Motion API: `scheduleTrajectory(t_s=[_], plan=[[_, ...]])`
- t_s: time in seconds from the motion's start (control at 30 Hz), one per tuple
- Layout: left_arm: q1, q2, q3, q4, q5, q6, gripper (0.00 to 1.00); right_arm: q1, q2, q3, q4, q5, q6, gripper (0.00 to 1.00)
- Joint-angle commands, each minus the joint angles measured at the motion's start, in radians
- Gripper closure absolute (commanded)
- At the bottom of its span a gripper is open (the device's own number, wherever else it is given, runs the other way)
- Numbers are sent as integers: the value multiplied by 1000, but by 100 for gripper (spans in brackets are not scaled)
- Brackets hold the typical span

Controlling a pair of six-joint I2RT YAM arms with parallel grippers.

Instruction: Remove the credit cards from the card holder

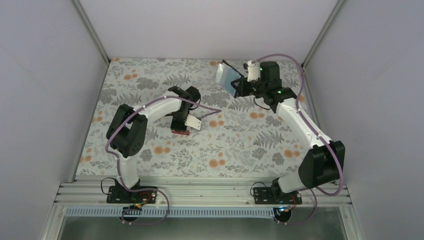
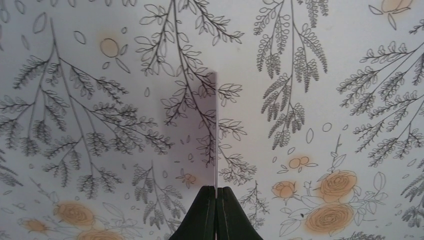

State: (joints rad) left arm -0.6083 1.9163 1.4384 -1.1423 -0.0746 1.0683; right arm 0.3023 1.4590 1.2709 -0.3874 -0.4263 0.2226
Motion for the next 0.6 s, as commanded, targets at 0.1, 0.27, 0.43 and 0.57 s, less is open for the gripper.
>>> scheduleTrajectory(t_s=[0.1,0.27,0.43,0.57], plan=[[45,69,148,-9,41,-6,98,-2,-30,1,17,-4,-17,96],[70,129,190,-19,29,-7,98,-2,-26,-2,15,-3,-20,96],[85,163,194,-22,27,-2,98,-3,-31,-8,13,-1,-22,96],[87,186,222,-14,18,-17,98,-2,-25,-3,14,-4,-24,96]])
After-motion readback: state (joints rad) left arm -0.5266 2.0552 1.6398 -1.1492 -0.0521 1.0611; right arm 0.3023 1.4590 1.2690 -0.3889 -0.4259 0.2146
